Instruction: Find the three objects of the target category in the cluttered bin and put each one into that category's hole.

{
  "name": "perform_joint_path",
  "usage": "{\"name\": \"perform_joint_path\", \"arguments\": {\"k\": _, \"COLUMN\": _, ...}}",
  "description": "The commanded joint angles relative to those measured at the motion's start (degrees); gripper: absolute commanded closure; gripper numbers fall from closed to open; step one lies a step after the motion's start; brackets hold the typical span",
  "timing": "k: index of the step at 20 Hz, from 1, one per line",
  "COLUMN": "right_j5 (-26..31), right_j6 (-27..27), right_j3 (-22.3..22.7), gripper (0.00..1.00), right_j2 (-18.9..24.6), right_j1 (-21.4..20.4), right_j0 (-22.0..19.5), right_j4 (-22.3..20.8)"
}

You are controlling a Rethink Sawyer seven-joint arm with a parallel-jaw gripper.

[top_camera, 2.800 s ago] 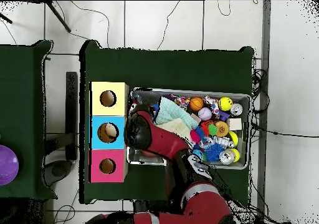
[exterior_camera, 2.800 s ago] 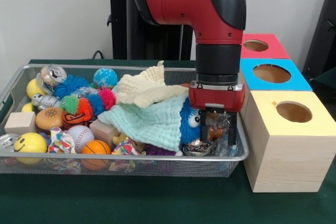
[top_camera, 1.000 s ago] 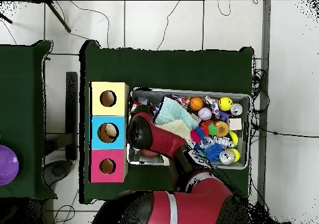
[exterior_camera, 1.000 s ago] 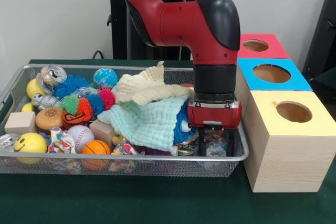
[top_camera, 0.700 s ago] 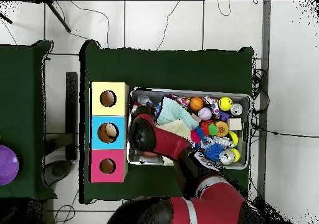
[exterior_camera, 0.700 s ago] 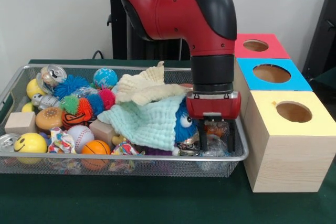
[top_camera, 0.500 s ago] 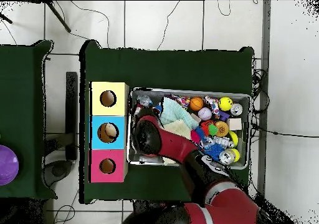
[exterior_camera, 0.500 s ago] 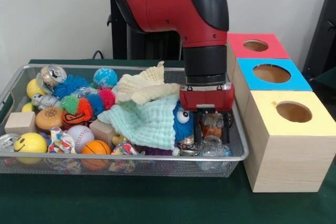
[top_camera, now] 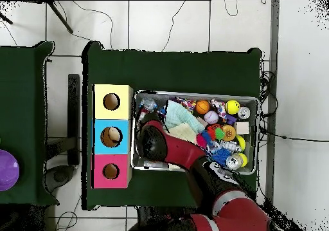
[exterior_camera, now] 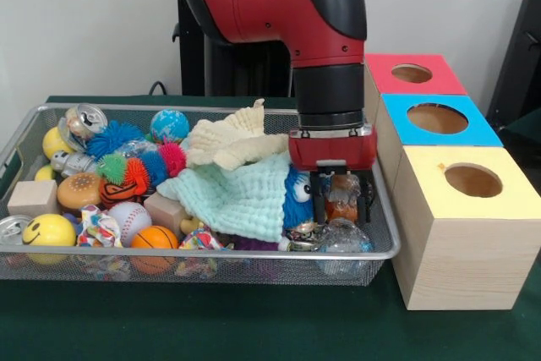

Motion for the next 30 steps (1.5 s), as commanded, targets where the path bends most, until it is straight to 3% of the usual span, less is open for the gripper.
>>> {"name": "perform_joint_path", "arguments": {"k": 1, "right_j5": 2.7, "right_j6": 9.2, "right_j3": -5.2, "gripper": 0.0, "right_j2": -0.1, "right_j1": 4.7, "right_j0": 2.3, "right_j4": 1.8}}
{"name": "perform_joint_path", "arguments": {"k": 5, "right_j5": 2.7, "right_j6": 9.5, "right_j3": -8.0, "gripper": 0.0, "right_j2": -1.6, "right_j1": 6.3, "right_j0": 4.3, "right_j4": 3.8}}
{"name": "perform_joint_path", "arguments": {"k": 17, "right_j5": 3.4, "right_j6": 7.5, "right_j3": -9.6, "gripper": 0.0, "right_j2": 2.0, "right_j1": 8.7, "right_j0": -0.5, "right_j4": -1.8}}
{"name": "perform_joint_path", "arguments": {"k": 30, "right_j5": 3.9, "right_j6": 6.5, "right_j3": -13.1, "gripper": 0.0, "right_j2": 1.5, "right_j1": 11.0, "right_j0": -0.5, "right_j4": -2.9}}
